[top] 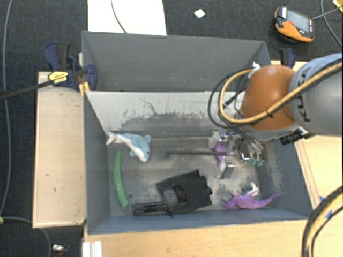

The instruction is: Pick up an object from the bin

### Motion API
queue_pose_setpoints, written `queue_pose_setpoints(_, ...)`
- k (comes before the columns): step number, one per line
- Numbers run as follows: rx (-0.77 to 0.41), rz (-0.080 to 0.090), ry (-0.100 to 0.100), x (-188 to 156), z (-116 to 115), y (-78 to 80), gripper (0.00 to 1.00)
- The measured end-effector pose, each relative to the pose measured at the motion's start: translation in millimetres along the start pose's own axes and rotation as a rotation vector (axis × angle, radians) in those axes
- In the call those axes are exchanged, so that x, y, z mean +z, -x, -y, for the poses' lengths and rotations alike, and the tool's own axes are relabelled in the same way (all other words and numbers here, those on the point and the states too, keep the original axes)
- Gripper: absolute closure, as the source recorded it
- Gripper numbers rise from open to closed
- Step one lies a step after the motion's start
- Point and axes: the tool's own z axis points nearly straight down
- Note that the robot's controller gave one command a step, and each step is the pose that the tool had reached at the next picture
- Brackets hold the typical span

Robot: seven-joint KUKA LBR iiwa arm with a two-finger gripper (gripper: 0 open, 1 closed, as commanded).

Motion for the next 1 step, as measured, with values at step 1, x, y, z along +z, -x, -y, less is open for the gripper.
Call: queue_pose_setpoints(1, -0.001, 0.008, 0.0, -4.5, -0.1, 1.9, 0.0)
